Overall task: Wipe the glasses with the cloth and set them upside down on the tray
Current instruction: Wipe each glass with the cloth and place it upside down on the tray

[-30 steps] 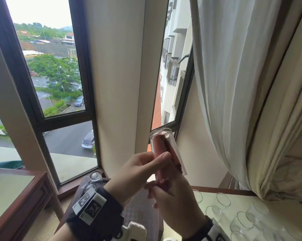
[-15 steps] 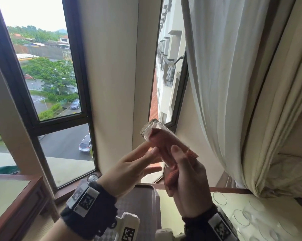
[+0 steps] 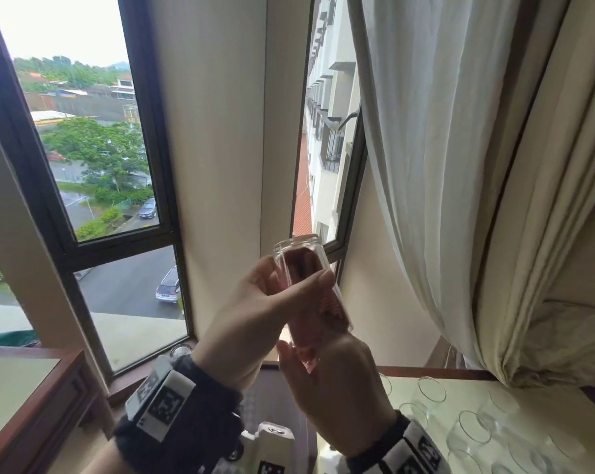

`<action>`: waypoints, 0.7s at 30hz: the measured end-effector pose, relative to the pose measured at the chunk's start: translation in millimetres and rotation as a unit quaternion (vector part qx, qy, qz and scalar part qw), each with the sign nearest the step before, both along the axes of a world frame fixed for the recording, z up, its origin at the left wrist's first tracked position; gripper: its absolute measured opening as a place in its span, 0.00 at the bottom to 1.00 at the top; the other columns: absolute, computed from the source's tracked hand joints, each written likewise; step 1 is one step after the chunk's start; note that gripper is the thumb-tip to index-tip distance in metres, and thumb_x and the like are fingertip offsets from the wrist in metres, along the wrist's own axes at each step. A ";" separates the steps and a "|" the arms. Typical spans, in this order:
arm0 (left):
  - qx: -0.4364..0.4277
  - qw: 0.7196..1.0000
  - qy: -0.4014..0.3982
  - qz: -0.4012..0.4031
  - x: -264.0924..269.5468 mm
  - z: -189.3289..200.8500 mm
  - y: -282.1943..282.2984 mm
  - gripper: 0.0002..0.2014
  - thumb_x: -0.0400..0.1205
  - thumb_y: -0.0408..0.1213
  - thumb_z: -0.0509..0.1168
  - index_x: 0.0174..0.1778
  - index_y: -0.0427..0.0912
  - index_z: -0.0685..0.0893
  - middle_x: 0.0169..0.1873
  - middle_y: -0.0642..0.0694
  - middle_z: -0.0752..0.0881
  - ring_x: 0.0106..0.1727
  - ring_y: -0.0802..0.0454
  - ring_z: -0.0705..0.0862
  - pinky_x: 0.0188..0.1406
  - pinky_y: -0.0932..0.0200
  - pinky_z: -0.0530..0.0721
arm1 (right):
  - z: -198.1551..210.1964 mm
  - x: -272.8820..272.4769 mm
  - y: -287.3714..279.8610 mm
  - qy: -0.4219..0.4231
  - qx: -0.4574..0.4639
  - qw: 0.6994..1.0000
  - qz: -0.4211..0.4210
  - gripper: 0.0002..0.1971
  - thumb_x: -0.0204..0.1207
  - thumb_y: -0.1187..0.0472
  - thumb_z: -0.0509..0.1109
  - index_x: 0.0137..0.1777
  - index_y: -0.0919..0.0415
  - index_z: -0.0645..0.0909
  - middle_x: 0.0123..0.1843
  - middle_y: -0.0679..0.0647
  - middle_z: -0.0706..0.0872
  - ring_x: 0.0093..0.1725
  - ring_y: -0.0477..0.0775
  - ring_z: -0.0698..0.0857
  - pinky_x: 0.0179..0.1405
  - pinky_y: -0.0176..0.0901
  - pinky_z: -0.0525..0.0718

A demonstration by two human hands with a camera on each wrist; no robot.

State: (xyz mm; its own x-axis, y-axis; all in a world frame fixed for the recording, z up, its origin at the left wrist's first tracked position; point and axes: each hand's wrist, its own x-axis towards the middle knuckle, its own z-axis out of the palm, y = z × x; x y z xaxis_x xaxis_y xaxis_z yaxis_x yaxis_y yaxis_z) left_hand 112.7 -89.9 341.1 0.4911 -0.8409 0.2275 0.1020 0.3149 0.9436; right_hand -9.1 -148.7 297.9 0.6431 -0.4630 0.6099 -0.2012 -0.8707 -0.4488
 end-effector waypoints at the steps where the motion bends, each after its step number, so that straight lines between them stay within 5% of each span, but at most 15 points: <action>1: 0.002 1.000 0.016 -0.022 0.1 -2.9 0.7 0.25 0.68 0.49 0.85 0.56 0.37 0.91 0.47 0.36 0.92 0.49 0.44 0.91 0.49 0.56 0.91 | 5.7 -3.0 2.9 -0.028 0.067 0.997 0.034 0.13 0.79 0.53 0.74 0.61 0.45 0.81 0.40 0.45 0.91 0.34 0.42 0.88 0.38 0.22 0.82; 3: 0.002 0.994 0.052 -0.094 3.4 -7.5 4.4 0.29 0.68 0.52 0.87 0.56 0.35 0.92 0.51 0.32 0.91 0.54 0.39 0.90 0.57 0.49 0.90 | 20.5 -13.4 7.0 -0.068 0.241 0.957 0.143 0.18 0.78 0.61 0.78 0.61 0.39 0.81 0.37 0.48 0.91 0.31 0.48 0.90 0.32 0.38 0.89; 5: -0.034 0.979 0.092 -0.181 10.1 -11.6 7.6 0.36 0.69 0.52 0.87 0.65 0.30 0.88 0.59 0.29 0.88 0.60 0.37 0.89 0.66 0.44 0.88 | 36.3 -25.4 11.3 -0.074 0.389 0.883 0.252 0.24 0.77 0.68 0.77 0.58 0.34 0.83 0.35 0.57 0.91 0.29 0.58 0.90 0.28 0.50 0.88; 7: -0.074 0.959 0.111 -0.251 12.6 -10.8 9.9 0.42 0.73 0.49 0.86 0.77 0.28 0.80 0.67 0.27 0.85 0.67 0.37 0.87 0.74 0.39 0.83 | 41.9 -31.9 15.5 -0.090 0.466 0.816 0.331 0.22 0.75 0.67 0.77 0.62 0.40 0.84 0.34 0.60 0.90 0.26 0.57 0.87 0.25 0.47 0.84; 9: -0.077 0.961 0.101 -0.245 10.7 -8.4 9.3 0.42 0.74 0.47 0.86 0.77 0.26 0.79 0.68 0.24 0.85 0.69 0.34 0.86 0.77 0.35 0.81 | 38.8 -31.4 16.7 -0.119 0.512 0.772 0.356 0.23 0.74 0.66 0.77 0.66 0.45 0.83 0.35 0.61 0.89 0.24 0.55 0.85 0.19 0.38 0.80; 10: -0.063 0.971 0.089 -0.211 8.6 -6.3 8.1 0.40 0.73 0.48 0.86 0.73 0.24 0.82 0.66 0.21 0.85 0.68 0.32 0.86 0.76 0.35 0.81 | 34.8 -29.7 15.2 -0.122 0.507 0.785 0.336 0.22 0.75 0.66 0.77 0.66 0.45 0.83 0.35 0.61 0.89 0.25 0.56 0.86 0.18 0.37 0.80; 12: -0.007 0.993 0.047 -0.112 4.9 -1.0 5.6 0.31 0.72 0.50 0.83 0.58 0.26 0.88 0.56 0.25 0.90 0.60 0.34 0.88 0.69 0.40 0.87 | 25.4 -26.0 9.3 -0.089 0.421 0.871 0.238 0.13 0.78 0.63 0.76 0.58 0.47 0.84 0.35 0.58 0.91 0.27 0.56 0.89 0.19 0.42 0.84; 14: 0.072 0.996 -0.040 -0.021 -1.6 2.8 2.7 0.27 0.72 0.57 0.82 0.48 0.34 0.93 0.45 0.33 0.93 0.49 0.44 0.89 0.58 0.48 0.90 | 12.9 -20.7 -2.5 -0.034 0.210 0.974 0.078 0.02 0.79 0.57 0.72 0.48 0.53 0.84 0.31 0.55 0.89 0.27 0.54 0.88 0.25 0.49 0.87; 15: 0.106 0.990 -0.092 0.020 -5.4 2.3 1.1 0.27 0.72 0.62 0.82 0.45 0.37 0.95 0.41 0.37 0.93 0.44 0.50 0.88 0.51 0.51 0.90 | 6.1 -18.1 -7.2 0.019 0.085 0.996 0.006 0.08 0.77 0.54 0.67 0.45 0.56 0.85 0.29 0.53 0.87 0.25 0.53 0.85 0.26 0.47 0.87; 18: 0.111 0.977 -0.166 0.079 -14.0 0.0 -2.1 0.26 0.70 0.63 0.80 0.42 0.40 0.95 0.36 0.45 0.95 0.36 0.58 0.89 0.39 0.62 0.85 | -11.7 -13.7 -9.6 0.044 -0.022 0.997 -0.060 0.16 0.73 0.53 0.60 0.46 0.61 0.87 0.30 0.52 0.87 0.24 0.52 0.84 0.25 0.41 0.86; 21: 0.046 0.995 -0.080 -0.029 -6.2 -12.9 -4.1 0.25 0.77 0.53 0.82 0.51 0.31 0.92 0.48 0.31 0.94 0.47 0.45 0.92 0.54 0.49 0.89 | -4.7 -20.8 -0.1 -0.064 0.161 0.984 0.033 0.11 0.76 0.63 0.70 0.57 0.53 0.85 0.36 0.51 0.90 0.31 0.50 0.89 0.29 0.47 0.89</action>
